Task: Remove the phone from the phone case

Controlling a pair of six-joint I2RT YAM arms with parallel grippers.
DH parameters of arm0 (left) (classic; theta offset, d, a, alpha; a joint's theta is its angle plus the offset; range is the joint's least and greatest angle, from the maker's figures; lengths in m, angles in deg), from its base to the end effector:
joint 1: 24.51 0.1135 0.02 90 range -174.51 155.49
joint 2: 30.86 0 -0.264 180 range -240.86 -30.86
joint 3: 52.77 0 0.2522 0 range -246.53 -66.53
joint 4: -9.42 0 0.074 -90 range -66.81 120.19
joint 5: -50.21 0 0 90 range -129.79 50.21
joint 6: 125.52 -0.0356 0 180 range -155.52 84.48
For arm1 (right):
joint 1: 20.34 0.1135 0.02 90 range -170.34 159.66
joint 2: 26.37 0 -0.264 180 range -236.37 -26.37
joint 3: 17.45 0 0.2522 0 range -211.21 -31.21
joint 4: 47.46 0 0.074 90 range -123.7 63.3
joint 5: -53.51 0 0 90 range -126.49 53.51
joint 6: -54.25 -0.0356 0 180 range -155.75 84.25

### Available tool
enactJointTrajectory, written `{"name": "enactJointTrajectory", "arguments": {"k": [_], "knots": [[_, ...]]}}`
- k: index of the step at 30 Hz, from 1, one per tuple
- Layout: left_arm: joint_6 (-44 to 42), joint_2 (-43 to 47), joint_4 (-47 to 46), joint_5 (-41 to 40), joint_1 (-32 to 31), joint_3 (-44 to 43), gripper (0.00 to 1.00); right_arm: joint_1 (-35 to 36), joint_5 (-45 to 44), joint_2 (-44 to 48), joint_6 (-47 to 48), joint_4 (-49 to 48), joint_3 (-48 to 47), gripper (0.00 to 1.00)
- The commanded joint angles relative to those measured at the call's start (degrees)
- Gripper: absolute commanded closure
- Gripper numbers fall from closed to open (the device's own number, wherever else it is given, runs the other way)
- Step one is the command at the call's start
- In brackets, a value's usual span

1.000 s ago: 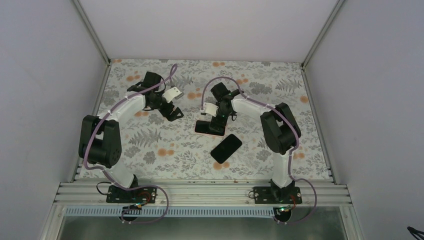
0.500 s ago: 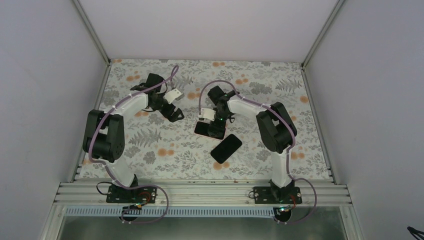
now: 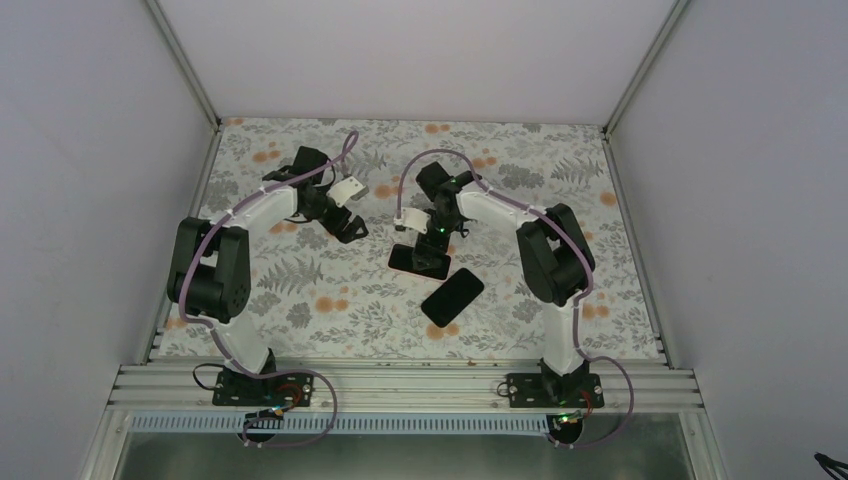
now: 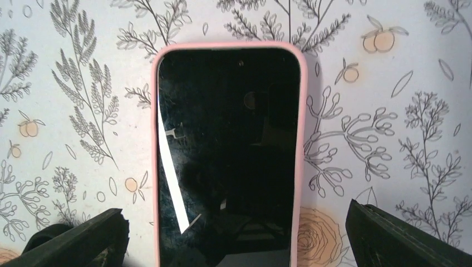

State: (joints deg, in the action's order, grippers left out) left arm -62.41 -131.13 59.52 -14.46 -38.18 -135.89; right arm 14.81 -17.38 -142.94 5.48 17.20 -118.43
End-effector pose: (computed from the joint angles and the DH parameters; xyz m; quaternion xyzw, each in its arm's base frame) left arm 0.3356 -0.0973 0.2010 0.3721 0.8822 -0.1914 0.2159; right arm 0.3197 0.2394 0.1758 -0.6186 0.7635 0.1607 0.0925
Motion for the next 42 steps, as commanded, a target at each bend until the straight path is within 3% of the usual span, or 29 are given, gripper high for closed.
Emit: {"name": "enactJointTrajectory", "arguments": {"k": [1,8,18,32,35,42], "knots": [[0.16,-0.6,-1.5,-0.5,0.05,0.75,0.0,0.72,-0.04,0.35,-2.52,1.08,0.77,0.0],[1.09,-1.54,-2.9,-0.54,0.04,0.83,0.0,2.89,-6.54,2.44,-4.87,-5.63,7.92,0.0],[1.7,-2.25,-3.43,-0.54,0.05,0.37,0.0,4.75,-13.44,2.09,-5.22,-10.29,10.9,0.0],[1.36,-2.9,-3.21,0.47,0.05,-0.2,0.0,7.29,-19.36,3.2,-4.26,-11.89,12.27,0.21],[1.08,-3.25,-1.98,3.55,-0.04,-1.21,0.0,7.29,-19.09,4.55,-4.41,-12.27,12.04,0.21],[-0.31,-8.16,5.4,20.43,-0.11,-6.36,0.0,7.32,-18.96,9.13,-5.6,-13.66,10.11,0.19]]}}
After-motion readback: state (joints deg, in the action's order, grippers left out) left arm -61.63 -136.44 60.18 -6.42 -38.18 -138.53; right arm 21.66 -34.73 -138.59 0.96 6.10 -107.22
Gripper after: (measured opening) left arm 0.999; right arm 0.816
